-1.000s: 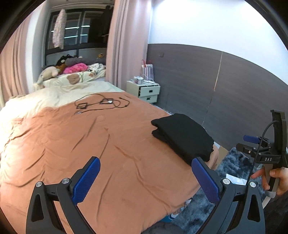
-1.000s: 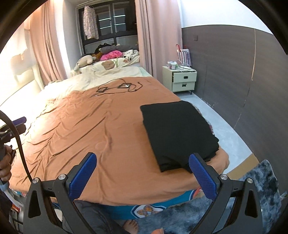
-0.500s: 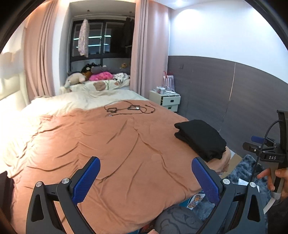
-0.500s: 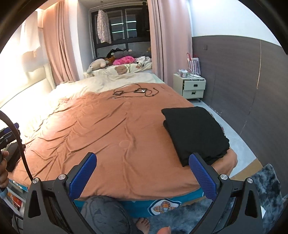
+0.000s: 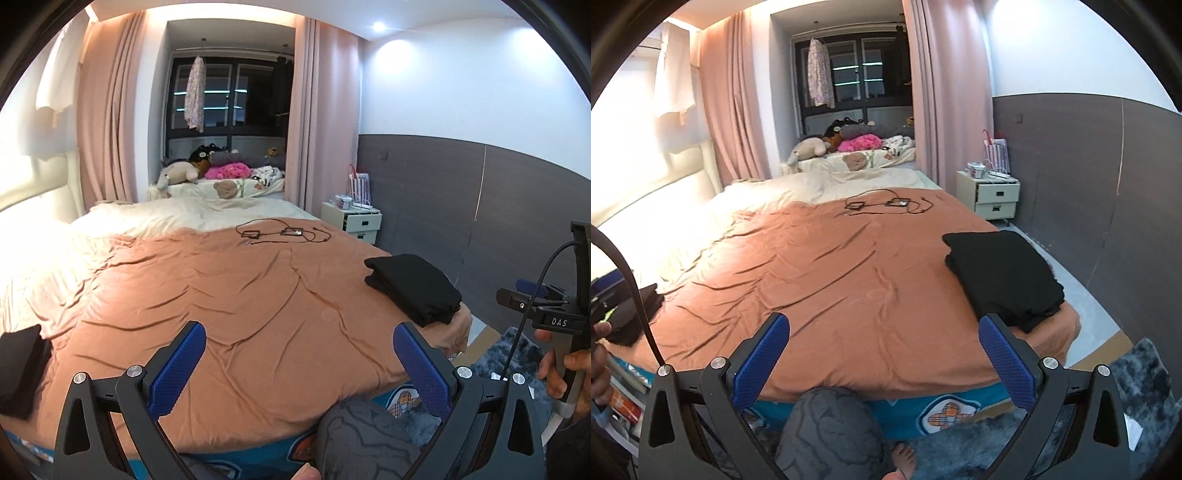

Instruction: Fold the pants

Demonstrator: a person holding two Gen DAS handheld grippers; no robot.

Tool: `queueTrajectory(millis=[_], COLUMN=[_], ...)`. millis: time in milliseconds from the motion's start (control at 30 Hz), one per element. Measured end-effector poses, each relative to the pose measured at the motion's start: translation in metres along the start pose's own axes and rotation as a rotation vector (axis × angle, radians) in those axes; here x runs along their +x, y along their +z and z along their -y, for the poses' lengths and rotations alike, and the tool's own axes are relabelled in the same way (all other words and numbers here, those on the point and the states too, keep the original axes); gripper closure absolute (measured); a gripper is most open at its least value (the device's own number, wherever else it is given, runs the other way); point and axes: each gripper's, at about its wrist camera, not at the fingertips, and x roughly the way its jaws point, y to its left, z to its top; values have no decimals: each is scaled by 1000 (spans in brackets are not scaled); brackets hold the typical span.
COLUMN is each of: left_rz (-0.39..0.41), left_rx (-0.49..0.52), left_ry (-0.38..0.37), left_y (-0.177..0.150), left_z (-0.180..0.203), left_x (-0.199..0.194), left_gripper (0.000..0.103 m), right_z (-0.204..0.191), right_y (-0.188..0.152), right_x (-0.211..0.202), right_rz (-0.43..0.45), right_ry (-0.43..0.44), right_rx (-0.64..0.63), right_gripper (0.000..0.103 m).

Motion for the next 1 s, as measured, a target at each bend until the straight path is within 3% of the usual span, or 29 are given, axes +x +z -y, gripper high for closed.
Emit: queueTrajectory(millis=[300, 1000], left_rz=[11, -2], left_rx=[-17, -71], left_ry=[32, 120], left_y=[-34, -94], left_z=[-3, -3], left_x=[-29, -58], left_gripper=[1, 1], right_z=[-18, -48], right_y=[-28, -83], right_x=[-21, -53], right_rz=[11, 29], right_ry=[31, -32], right_rx=[-9, -8], right_gripper=[0, 0])
